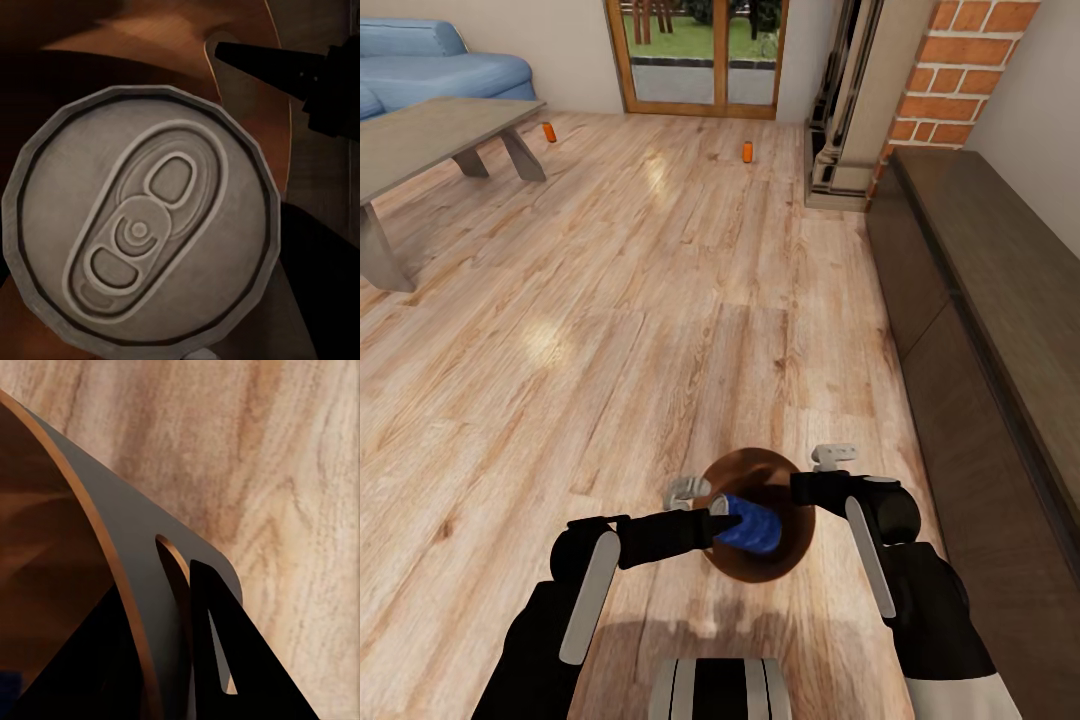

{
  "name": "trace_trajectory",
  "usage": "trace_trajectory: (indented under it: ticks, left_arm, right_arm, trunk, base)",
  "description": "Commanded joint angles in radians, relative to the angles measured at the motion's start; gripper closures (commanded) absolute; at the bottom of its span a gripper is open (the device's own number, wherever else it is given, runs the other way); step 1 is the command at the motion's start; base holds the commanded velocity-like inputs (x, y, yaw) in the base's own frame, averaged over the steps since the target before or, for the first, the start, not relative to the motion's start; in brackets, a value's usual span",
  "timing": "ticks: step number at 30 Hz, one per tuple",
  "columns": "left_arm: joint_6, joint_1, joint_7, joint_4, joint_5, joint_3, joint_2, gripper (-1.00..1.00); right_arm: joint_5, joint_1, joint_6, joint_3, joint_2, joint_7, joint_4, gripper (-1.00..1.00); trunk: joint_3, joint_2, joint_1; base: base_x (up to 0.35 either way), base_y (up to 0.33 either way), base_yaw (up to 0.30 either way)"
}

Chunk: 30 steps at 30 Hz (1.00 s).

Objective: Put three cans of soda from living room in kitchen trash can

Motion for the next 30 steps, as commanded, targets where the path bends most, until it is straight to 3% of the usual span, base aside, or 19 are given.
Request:
trace_trajectory:
  ticks: [1,6,7,10,21,23,25,26,30]
  left_arm:
    - [0.0,0.0,0.002,0.0,0.001,0.0,0.0,1.0]
    - [-0.001,0.0,0.014,0.0,0.002,-0.002,0.0,1.0]
    - [-0.002,0.0,0.026,0.0,0.004,-0.002,0.0,-1.0]
    - [-0.005,0.0,0.053,0.0,0.016,-0.003,0.0,-1.0]
    - [0.0,0.002,0.058,-0.003,0.068,-0.009,0.0,-1.0]
    - [0.0,0.002,0.049,-0.008,0.081,-0.009,0.028,-1.0]
    - [0.0,0.002,0.016,-0.01,0.085,-0.009,0.084,-1.0]
    - [0.0,0.002,-0.053,-0.011,0.087,-0.009,0.143,-1.0]
    - [0.0,0.002,-0.319,-0.012,0.086,-0.001,0.299,-1.0]
  right_arm:
    - [-0.023,0.0,0.0,0.0,0.0,0.002,0.0,1.0]
    - [-0.023,0.0,0.0,0.0,0.0,0.002,0.0,1.0]
    - [-0.023,0.0,0.0,0.0,0.0,0.002,0.0,1.0]
    - [-0.023,0.0,0.0,0.0,0.0,0.002,0.0,1.0]
    - [-0.023,0.0,0.0,-0.001,-0.002,0.002,0.001,1.0]
    - [-0.023,0.0,0.0,-0.002,-0.004,0.003,0.0,1.0]
    - [-0.023,0.0,0.0,-0.003,-0.005,0.003,0.0,1.0]
    - [-0.023,0.0,0.0,-0.003,-0.006,0.003,0.0,1.0]
    - [-0.023,0.0,0.0,0.0,-0.006,0.003,0.0,1.0]
  trunk:
    - [0.0,0.0,0.0]
    - [0.0,0.0,0.0]
    - [0.0,0.0,0.0]
    - [0.0,0.0,0.0]
    - [0.0,0.0,0.0]
    - [0.0,0.0,0.0]
    - [0.0,0.0,0.0]
    - [0.0,0.0,0.0]
    - [0.0,0.0,0.0]
  base:
    - [0.0,0.0,0.0]
    - [0.0,0.0,0.0]
    - [0.0,0.0,0.0]
    - [0.0,0.0,0.0]
    - [0.0,0.0,0.0]
    - [0.0,0.0,0.0]
    - [0.0,0.0,0.0]
    - [0.0,0.0,0.0]
    - [0.0,0.0,0.0]
